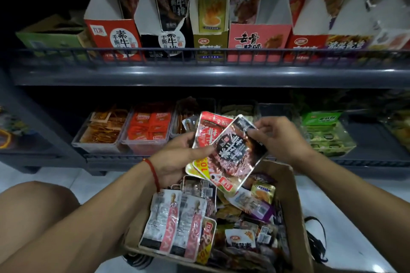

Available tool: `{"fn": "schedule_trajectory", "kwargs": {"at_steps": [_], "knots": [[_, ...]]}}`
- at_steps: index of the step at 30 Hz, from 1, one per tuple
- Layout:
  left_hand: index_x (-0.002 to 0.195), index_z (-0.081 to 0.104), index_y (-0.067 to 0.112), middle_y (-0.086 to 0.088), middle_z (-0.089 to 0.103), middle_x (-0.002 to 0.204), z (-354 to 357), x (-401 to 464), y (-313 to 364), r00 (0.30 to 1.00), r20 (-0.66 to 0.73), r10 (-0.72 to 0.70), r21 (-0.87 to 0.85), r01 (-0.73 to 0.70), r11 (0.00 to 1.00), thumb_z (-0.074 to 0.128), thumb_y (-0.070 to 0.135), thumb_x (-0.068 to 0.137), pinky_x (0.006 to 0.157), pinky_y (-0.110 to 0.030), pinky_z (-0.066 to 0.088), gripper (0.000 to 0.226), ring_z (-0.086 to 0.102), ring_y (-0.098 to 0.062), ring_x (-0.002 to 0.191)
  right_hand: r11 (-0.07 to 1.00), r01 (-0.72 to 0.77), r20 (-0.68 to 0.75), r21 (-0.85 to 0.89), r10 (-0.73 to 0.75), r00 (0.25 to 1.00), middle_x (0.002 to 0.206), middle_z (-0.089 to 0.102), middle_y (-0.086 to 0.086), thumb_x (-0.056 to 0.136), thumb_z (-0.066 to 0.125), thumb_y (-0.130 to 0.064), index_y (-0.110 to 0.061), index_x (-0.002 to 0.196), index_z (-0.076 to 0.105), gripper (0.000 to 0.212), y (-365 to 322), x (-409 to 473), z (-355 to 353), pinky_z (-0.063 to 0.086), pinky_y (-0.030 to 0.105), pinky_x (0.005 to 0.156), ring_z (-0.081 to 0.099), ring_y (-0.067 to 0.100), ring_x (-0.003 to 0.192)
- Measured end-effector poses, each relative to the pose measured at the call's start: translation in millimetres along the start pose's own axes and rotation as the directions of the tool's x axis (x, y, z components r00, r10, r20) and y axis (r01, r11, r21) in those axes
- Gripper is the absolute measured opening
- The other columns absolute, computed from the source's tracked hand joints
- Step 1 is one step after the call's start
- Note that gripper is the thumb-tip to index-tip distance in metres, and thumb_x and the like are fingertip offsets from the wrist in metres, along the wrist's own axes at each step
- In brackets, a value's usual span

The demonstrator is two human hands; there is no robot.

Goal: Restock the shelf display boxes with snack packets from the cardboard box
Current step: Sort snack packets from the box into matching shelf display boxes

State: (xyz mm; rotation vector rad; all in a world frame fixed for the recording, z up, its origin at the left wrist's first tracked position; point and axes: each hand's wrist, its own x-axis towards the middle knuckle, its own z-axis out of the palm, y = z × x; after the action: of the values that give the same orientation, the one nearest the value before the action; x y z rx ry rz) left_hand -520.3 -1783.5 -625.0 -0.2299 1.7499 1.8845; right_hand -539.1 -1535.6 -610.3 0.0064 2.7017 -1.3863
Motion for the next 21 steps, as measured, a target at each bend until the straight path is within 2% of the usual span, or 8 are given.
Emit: {"fn": "schedule_trajectory", "kwargs": {"at_steps": [5, 7, 10, 12, 14, 18, 20, 21], "knots": [[0.131, 0.057, 0.0, -0.021, 0.071, 0.113, 0, -7, 18, 0.993, -0.053, 0.101, -0.172, -0.109, 0.979, 0.063, -0.002, 0.094, 0.075, -0.04, 0.064, 0.037, 0.072, -0.029, 0.09, 0.958, -0.06, -0.131, 0.28, 0.1, 0.986, 0.074, 0.076, 0.01, 0.098, 0.067, -0.015, -0.012, 0.084, 0.068, 0.015, -8, -8, -17, 0.057, 0.04, 0.072, 0.072, 0.022, 0.068], [0.13, 0.057, 0.0, -0.022, 0.072, 0.112, 3, -12, 22, 0.992, -0.046, 0.119, -0.225, -0.126, 0.966, 0.061, -0.003, 0.095, 0.073, -0.039, 0.064, 0.036, 0.073, -0.028, 0.088, 0.907, -0.111, -0.178, 0.407, 0.198, 0.964, 0.081, 0.076, 0.014, 0.099, 0.064, -0.014, -0.01, 0.088, 0.067, 0.012, -7, -18, -11, 0.058, 0.044, 0.076, 0.072, 0.026, 0.074], [0.129, 0.056, -0.001, -0.024, 0.071, 0.119, 8, -18, 22, 0.989, -0.037, 0.142, -0.285, -0.146, 0.947, 0.062, -0.003, 0.092, 0.077, -0.04, 0.063, 0.037, 0.072, -0.03, 0.09, 0.757, -0.207, -0.178, 0.62, 0.392, 0.902, 0.088, 0.075, 0.016, 0.102, 0.059, -0.014, -0.012, 0.09, 0.06, 0.012, -14, -36, -1, 0.06, 0.042, 0.07, 0.072, 0.02, 0.073], [0.131, 0.055, -0.001, -0.026, 0.069, 0.124, 13, -19, 20, 0.986, -0.045, 0.161, -0.32, -0.167, 0.933, 0.067, 0.001, 0.086, 0.083, -0.043, 0.061, 0.047, 0.071, -0.033, 0.099, 0.613, -0.263, -0.072, 0.745, 0.465, 0.882, 0.085, 0.076, 0.014, 0.101, 0.059, -0.013, -0.009, 0.092, 0.057, 0.01, -27, -50, 6, 0.061, 0.041, 0.06, 0.076, 0.022, 0.071], [0.132, 0.053, 0.001, -0.021, 0.072, 0.12, 16, -17, 17, 0.981, -0.092, 0.173, -0.305, -0.193, 0.933, 0.073, 0.001, 0.08, 0.089, -0.045, 0.059, 0.056, 0.07, -0.032, 0.103, 0.594, -0.332, 0.042, 0.733, 0.448, 0.893, 0.091, 0.077, 0.017, 0.099, 0.063, -0.014, 0.0, 0.102, 0.06, 0.015, -35, -61, 16, 0.062, 0.043, 0.068, 0.077, 0.03, 0.078], [0.126, 0.056, 0.007, -0.02, 0.074, 0.114, 20, -16, 14, 0.956, -0.208, 0.206, -0.217, -0.251, 0.944, 0.071, -0.015, 0.082, 0.094, -0.05, 0.057, 0.051, 0.072, -0.032, 0.102, 0.761, -0.445, 0.277, 0.472, 0.351, 0.894, 0.088, 0.078, 0.013, 0.092, 0.072, -0.025, -0.004, 0.112, 0.066, 0.03, -50, -76, 30, 0.065, 0.041, 0.069, 0.075, 0.028, 0.073], [0.12, 0.059, 0.01, -0.015, 0.077, 0.108, 18, -19, 17, 0.939, -0.243, 0.243, -0.162, -0.286, 0.944, 0.073, -0.014, 0.082, 0.094, -0.049, 0.058, 0.047, 0.073, -0.032, 0.103, 0.816, -0.43, 0.238, 0.387, 0.362, 0.901, 0.097, 0.076, 0.008, 0.088, 0.074, -0.038, -0.013, 0.111, 0.065, 0.035, -53, -72, 29, 0.065, 0.042, 0.072, 0.075, 0.027, 0.08], [0.117, 0.06, 0.011, -0.012, 0.078, 0.104, 16, -20, 19, 0.93, -0.253, 0.268, -0.121, -0.306, 0.944, 0.075, -0.011, 0.081, 0.092, -0.047, 0.059, 0.044, 0.074, -0.031, 0.101, 0.862, -0.38, 0.138, 0.336, 0.355, 0.925, 0.101, 0.072, 0.004, 0.084, 0.075, -0.045, -0.019, 0.109, 0.061, 0.039, -51, -66, 26, 0.064, 0.042, 0.073, 0.074, 0.025, 0.084]]}}
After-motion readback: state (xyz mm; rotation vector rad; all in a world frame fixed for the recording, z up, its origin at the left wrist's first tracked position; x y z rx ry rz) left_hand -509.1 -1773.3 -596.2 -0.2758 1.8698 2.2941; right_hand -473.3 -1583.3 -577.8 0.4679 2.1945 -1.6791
